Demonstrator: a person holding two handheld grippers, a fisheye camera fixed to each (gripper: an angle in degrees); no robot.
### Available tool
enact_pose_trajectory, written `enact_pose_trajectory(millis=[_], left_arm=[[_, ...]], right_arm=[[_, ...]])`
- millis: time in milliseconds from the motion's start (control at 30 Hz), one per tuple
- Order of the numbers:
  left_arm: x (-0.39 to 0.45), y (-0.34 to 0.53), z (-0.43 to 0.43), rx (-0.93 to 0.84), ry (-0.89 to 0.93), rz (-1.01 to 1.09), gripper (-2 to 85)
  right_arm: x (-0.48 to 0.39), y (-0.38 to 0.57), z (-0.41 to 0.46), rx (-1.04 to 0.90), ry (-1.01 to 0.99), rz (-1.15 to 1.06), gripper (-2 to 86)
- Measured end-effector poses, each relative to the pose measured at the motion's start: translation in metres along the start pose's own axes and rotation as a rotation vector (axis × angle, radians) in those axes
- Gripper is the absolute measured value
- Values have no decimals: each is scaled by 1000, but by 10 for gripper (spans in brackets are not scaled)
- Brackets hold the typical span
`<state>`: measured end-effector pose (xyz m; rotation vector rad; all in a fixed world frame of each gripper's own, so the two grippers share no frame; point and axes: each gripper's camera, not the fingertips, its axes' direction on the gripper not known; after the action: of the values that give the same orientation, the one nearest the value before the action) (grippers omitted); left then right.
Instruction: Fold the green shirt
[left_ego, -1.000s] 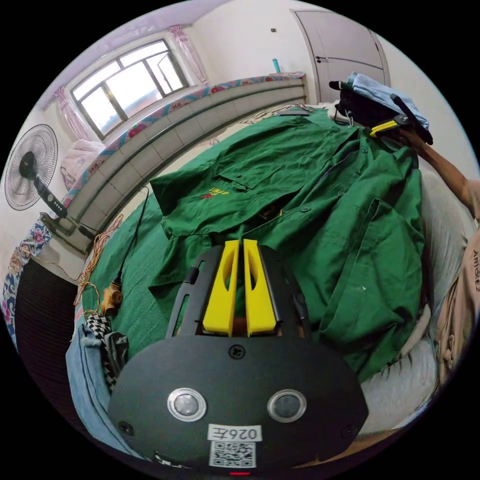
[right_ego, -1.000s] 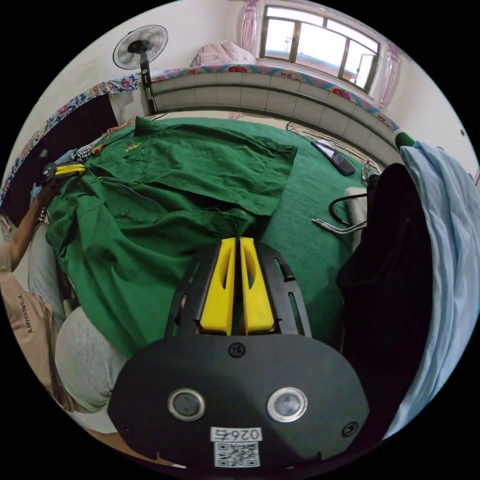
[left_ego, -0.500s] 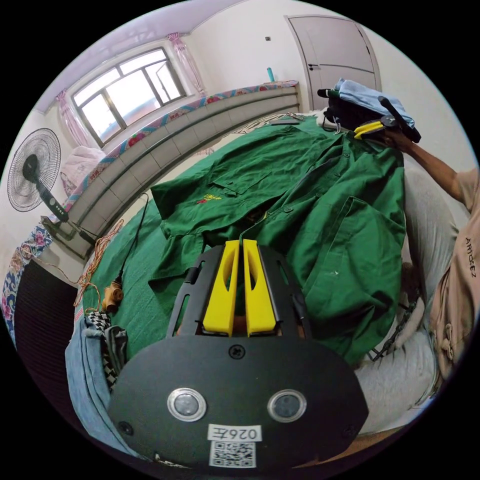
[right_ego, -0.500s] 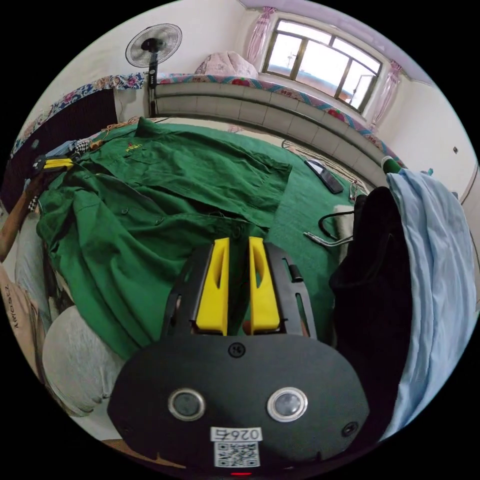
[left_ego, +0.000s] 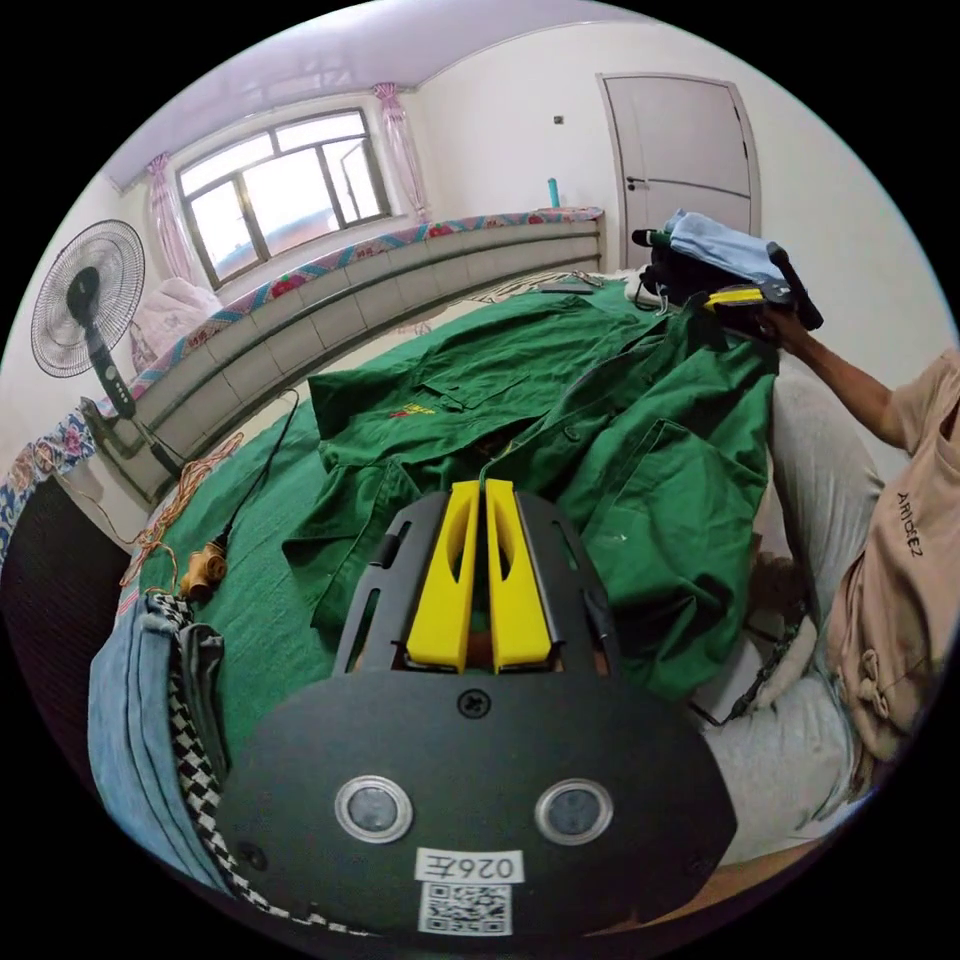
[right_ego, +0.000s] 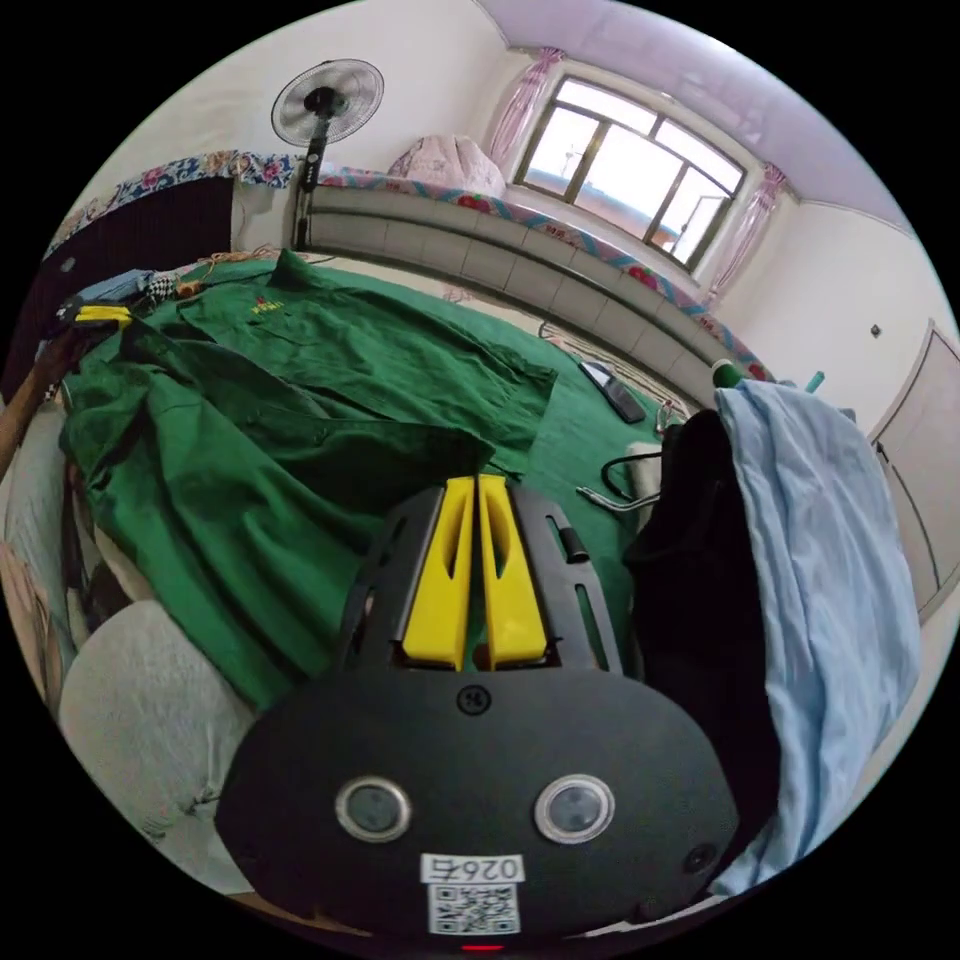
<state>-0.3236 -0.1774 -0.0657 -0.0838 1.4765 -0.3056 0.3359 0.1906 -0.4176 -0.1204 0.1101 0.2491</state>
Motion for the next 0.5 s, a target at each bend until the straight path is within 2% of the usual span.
enact_pose_trajectory(millis=[133,200,267,367,500], left_arm=[[-30,11,-29,103,102,-118,-6],[-52,20,-42,193,194,-197,-6],[-83,32,-53,307,364,-279,-6],[-104,32,-54,331,450,-314,-6],[-113,16,-50,290,446,-301,-7]], right_arm=[[30,26,-53,197,-99,186,-13],[60,47,-75,305,-235,319,-12],[80,58,-79,336,-369,377,-11],[99,61,-70,293,-502,451,-11],[112,55,-49,222,-521,536,-10]])
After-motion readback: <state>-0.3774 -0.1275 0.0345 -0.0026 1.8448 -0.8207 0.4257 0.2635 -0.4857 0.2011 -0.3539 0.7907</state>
